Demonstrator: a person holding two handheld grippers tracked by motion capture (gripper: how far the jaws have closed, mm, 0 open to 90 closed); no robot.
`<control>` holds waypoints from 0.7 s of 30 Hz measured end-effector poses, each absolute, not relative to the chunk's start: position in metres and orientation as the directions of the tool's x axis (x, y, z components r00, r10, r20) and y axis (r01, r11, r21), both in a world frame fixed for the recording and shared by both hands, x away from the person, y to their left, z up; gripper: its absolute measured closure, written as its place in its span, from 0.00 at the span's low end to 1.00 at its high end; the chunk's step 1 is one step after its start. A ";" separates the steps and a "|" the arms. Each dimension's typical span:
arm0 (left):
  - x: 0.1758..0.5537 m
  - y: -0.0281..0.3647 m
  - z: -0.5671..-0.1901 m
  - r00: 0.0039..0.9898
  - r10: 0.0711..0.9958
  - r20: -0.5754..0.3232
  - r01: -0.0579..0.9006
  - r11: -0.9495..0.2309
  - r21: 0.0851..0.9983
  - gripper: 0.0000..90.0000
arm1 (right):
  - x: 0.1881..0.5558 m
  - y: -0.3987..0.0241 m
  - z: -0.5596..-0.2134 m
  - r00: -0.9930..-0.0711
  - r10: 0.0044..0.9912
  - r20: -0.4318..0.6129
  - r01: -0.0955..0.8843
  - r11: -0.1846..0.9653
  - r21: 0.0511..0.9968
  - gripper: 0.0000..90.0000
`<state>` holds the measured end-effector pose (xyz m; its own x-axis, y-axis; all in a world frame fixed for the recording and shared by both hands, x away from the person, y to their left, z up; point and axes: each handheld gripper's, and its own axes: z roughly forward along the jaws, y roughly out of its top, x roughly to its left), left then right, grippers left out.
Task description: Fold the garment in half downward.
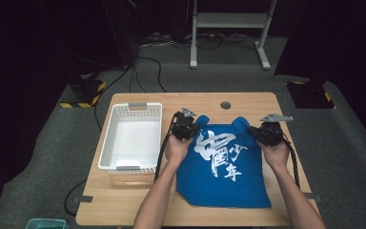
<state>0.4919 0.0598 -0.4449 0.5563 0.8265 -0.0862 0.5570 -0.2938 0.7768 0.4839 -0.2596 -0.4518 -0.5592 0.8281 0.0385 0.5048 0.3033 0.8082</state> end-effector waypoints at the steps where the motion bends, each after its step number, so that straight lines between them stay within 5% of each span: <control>1: 0.494 0.060 -0.443 0.555 0.827 -0.086 0.557 -0.293 0.777 0.92 | 0.485 -0.260 -0.450 -0.557 0.830 0.039 0.504 0.301 0.810 0.96; 13: 0.523 0.063 -0.416 0.531 0.845 -0.066 0.535 -0.273 0.800 0.93 | 0.516 -0.254 -0.425 -0.530 0.847 0.041 0.481 0.261 0.837 0.96; 21: 0.503 0.064 -0.416 0.559 0.828 -0.039 0.502 -0.300 0.811 0.93 | 0.499 -0.248 -0.425 -0.554 0.832 0.019 0.453 0.283 0.846 0.96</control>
